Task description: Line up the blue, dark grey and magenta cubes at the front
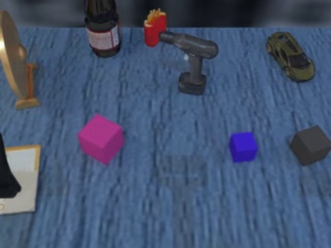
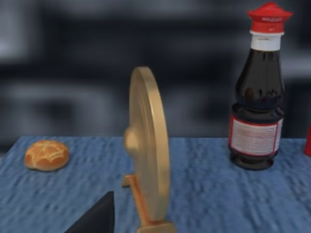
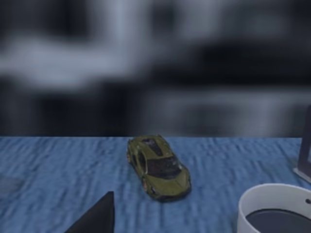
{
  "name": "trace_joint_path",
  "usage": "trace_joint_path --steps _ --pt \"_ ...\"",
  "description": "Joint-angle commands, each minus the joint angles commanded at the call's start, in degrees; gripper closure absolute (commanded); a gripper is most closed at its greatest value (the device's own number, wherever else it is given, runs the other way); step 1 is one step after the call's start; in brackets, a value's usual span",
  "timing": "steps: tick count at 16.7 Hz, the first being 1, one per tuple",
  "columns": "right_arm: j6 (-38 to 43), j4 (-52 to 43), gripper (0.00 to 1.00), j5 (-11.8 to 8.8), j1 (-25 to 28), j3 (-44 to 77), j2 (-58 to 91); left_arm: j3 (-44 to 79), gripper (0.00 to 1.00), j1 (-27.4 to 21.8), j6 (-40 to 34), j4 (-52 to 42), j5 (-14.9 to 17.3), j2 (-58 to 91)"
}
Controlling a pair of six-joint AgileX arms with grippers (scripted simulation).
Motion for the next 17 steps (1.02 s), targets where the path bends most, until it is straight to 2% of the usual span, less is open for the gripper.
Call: trace_joint_path --steps 4,8,12,17 --pt "0.4 -1.1 0.00 -0.1 0.6 1.7 1.8 0.0 0.00 0.0 0.0 0.0 0.0 0.0" --pt "2.4 -7.6 0.00 -0.2 3.5 12.1 12.6 0.0 0.00 0.0 0.0 0.0 0.0 0.0" --pt "5.5 -18.3 0.00 0.0 7.7 28.6 33.2 0.0 0.00 0.0 0.0 0.0 0.0 0.0" --pt "10.0 -34.5 0.00 0.0 13.9 51.7 67.0 0.0 0.00 0.0 0.0 0.0 0.0 0.0"
